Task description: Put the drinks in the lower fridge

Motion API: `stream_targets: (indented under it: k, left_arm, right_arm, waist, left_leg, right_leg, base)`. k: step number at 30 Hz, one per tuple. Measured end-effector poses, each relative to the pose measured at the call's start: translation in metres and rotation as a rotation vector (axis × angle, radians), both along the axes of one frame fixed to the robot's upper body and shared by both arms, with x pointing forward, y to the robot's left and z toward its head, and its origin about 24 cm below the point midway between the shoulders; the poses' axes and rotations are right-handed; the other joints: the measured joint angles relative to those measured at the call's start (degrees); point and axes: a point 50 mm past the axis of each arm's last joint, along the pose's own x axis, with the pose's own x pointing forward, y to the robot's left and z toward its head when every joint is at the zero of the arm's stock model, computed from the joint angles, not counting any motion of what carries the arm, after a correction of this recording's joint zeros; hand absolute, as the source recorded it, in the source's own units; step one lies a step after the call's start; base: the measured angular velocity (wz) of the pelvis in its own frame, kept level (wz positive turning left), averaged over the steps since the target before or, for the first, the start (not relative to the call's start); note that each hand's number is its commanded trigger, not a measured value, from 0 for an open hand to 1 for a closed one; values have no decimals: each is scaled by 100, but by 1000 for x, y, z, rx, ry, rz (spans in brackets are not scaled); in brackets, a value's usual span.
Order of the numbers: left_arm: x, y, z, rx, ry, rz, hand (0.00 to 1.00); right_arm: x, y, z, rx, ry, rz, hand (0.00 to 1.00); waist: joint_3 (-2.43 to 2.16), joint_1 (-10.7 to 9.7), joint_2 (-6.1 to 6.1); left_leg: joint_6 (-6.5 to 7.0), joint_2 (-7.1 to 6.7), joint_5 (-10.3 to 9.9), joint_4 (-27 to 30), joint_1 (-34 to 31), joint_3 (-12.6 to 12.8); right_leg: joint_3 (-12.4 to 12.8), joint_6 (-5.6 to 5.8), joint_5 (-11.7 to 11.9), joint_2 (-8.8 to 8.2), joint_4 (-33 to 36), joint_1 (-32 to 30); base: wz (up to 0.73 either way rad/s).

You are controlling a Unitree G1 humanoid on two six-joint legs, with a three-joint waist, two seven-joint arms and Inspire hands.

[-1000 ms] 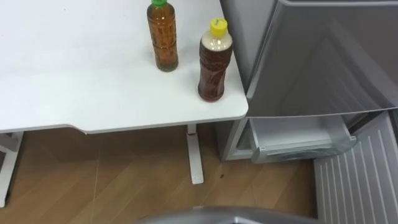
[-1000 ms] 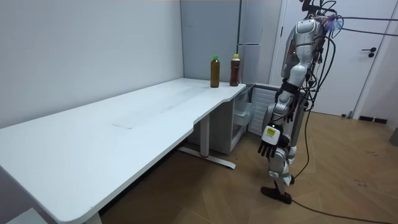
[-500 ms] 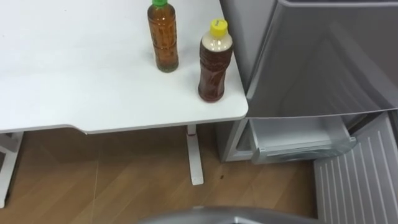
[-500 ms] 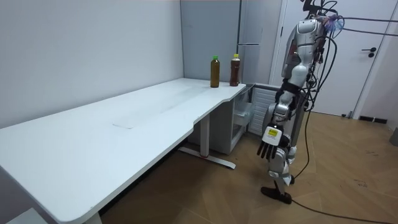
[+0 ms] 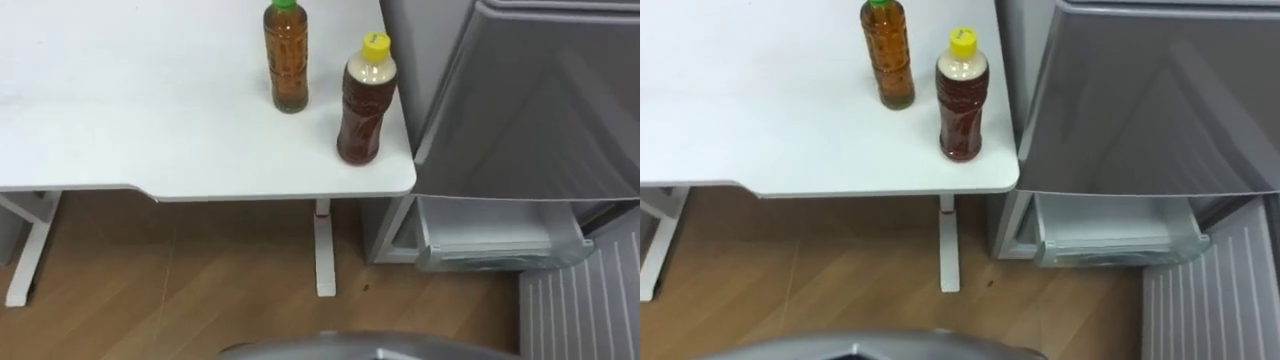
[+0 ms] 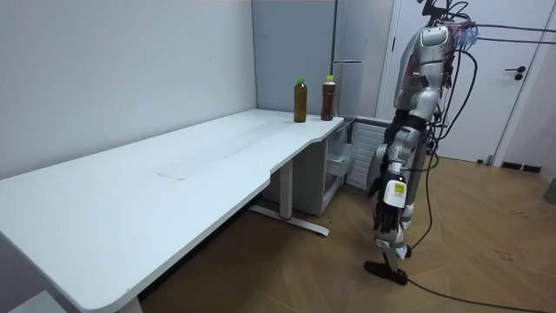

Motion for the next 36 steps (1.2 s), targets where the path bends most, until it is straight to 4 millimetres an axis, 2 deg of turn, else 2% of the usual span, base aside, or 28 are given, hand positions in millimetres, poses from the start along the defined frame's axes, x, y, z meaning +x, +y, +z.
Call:
stream_targets:
  k: [2, 4, 5, 8, 11, 12, 16, 20, 23, 25, 26, 28, 29, 31, 34, 36]
  left_arm:
    - [10, 12, 9, 105, -76, 90, 0]
    - [18, 20, 17, 183, -122, 117, 0]
    - [22, 24, 22, 234, -140, 128, 0]
    - [30, 33, 34, 334, -175, 154, 0]
    - [48, 42, 54, 462, -268, 199, 0]
    - [58, 46, 63, 512, -321, 207, 0]
    - [87, 54, 100, 687, -494, 205, 0]
    - [109, 55, 136, 786, -662, 242, 0]
    - [122, 58, 170, 908, -788, 188, 0]
    - [134, 56, 204, 1014, -918, 146, 0]
    - [136, 56, 212, 1038, -954, 138, 0]
    - [140, 52, 244, 1122, -1094, 108, 0]
    - [140, 50, 251, 1134, -1126, 104, 0]
    - [141, 44, 274, 1171, -1243, 98, 0]
    - [139, 39, 291, 1196, -1341, 69, 0]
    - [139, 32, 305, 1209, -1418, 30, 0]
  right_arm:
    - [1, -3, 1, -15, -34, -27, 0]
    - [6, -3, 1, -17, -65, -30, 0]
    - [9, -3, 2, -17, -85, -24, 0]
    - [8, -5, 2, -19, -103, -30, 0]
    - [13, -5, 3, -19, -139, -19, 0]
    - [15, -5, 4, -24, -154, -8, 0]
    - [12, -6, 5, -35, -185, -9, 0]
    - [10, -6, 5, -41, -190, -15, 0]
    - [10, -6, 5, -42, -195, -9, 0]
    - [4, -6, 5, -40, -196, -14, 0]
    - [3, -6, 5, -40, -198, -17, 0]
    - [0, -6, 5, -38, -201, -26, 0]
    - [-2, -6, 5, -37, -196, -27, 0]
    - [-10, -6, 5, -35, -171, -37, 0]
    - [-15, -8, 5, -30, -151, -58, 0]
    - [-16, -7, 4, -10, -142, -58, 0]
  waist:
    - [-9, 120, 14]
    - [-5, 137, 5]
    - [-22, 138, 40]
    - [-30, 131, 49]
    - [-33, 121, 38]
    - [-36, 143, 43]
    - [-38, 253, 45]
    - [-37, 263, 47]
    - [-35, 258, 67]
    - [-33, 265, 69]
    - [-32, 264, 71]
    - [-26, 248, 92]
    - [-20, 238, 101]
    - [-15, 258, 175]
    - [11, 221, 217]
    - [24, 201, 192]
  left_leg:
    - [2, -5, 1, 1, 1, -66]
    - [7, -9, 4, -7, 2, -97]
    - [7, -6, 4, -9, 2, -122]
    - [7, -10, 4, -9, -1, -187]
    - [2, -12, 9, 9, -45, -265]
    - [2, -15, 10, 44, -55, -287]
    - [2, -20, 10, 97, -91, -320]
    - [2, -36, 10, 128, -105, -368]
    - [3, -42, 10, 142, -86, -380]
    - [3, -42, 10, 147, -108, -379]
    - [3, -40, 9, 153, -112, -378]
    - [0, -33, 6, 148, -111, -382]
    - [0, -32, 6, 145, -107, -379]
    - [-1, -24, 5, 121, -76, -331]
    - [-1, -17, 6, 73, -26, -303]
    - [-5, -18, 11, 55, -31, -310]
  right_leg:
    - [-38, 3, -2, -5, -1, 30]
    - [-79, 5, -3, -11, -2, 39]
    - [-107, 5, -3, -12, -7, 40]
    - [-150, 5, -3, -13, -6, 37]
    - [-228, 5, -3, -16, 6, 10]
    - [-294, 5, -3, -23, 3, 9]
    - [-303, 5, -3, -30, -8, 23]
    - [-309, 5, -3, -39, -12, 24]
    - [-299, 8, -5, -41, -12, 50]
    - [-291, 8, -5, -35, -13, 43]
    - [-291, 8, -5, -33, -14, 46]
    - [-292, 8, -5, -22, -14, 81]
    - [-290, 8, -5, -21, -16, 81]
    - [-286, 8, -5, -20, -22, 65]
    - [-265, 9, -6, -17, -20, 81]
    - [-268, 10, -6, -16, -31, 72]
  base:
    - [13]
    - [12]
    - [9]
    - [10]
    - [12]
    - [10]
    - [5]
    - [5]
    - [1]
    - [0]
    - [0]
    - [0]
    - [0]
    - [-9]
    - [-7]
    - [0]
